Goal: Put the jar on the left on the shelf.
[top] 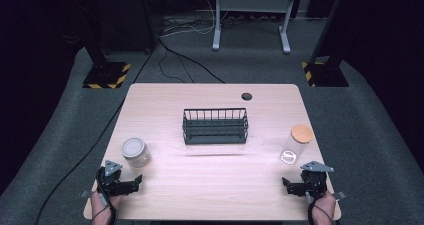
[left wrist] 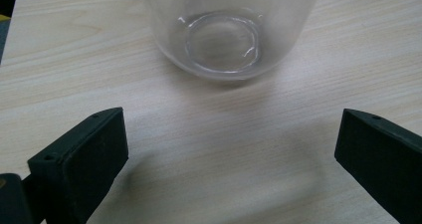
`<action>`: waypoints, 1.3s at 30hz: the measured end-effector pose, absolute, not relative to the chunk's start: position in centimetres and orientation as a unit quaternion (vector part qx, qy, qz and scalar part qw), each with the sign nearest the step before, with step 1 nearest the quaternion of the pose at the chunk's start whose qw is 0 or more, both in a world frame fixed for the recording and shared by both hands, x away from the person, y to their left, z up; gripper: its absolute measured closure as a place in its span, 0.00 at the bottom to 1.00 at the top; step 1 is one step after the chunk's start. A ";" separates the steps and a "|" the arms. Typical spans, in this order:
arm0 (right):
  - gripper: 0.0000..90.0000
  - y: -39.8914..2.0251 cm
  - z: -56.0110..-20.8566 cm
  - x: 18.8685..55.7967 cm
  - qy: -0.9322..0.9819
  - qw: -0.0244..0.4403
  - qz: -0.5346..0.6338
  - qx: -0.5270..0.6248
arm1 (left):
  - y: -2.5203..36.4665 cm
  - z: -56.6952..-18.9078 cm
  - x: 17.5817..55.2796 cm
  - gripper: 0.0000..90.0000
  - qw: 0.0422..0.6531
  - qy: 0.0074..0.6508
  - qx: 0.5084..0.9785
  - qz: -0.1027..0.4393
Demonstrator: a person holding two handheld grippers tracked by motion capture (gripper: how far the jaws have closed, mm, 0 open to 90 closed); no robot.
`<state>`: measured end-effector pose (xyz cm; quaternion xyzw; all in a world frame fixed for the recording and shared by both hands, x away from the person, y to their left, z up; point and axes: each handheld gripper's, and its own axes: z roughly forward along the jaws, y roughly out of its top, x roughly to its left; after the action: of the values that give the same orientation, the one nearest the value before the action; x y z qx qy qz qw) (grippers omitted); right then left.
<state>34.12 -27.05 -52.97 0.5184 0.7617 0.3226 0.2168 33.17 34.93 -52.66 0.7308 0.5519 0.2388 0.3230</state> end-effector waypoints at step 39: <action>0.00 -27.1 -53.0 34.1 0.762 0.217 0.323 0.518 | 34.3 -49.6 36.5 0.00 0.359 0.544 0.707 0.274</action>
<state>34.12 -27.06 -52.97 0.5177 0.7621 0.3228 0.2167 36.48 34.32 -49.62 0.7074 0.5435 0.2740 0.3592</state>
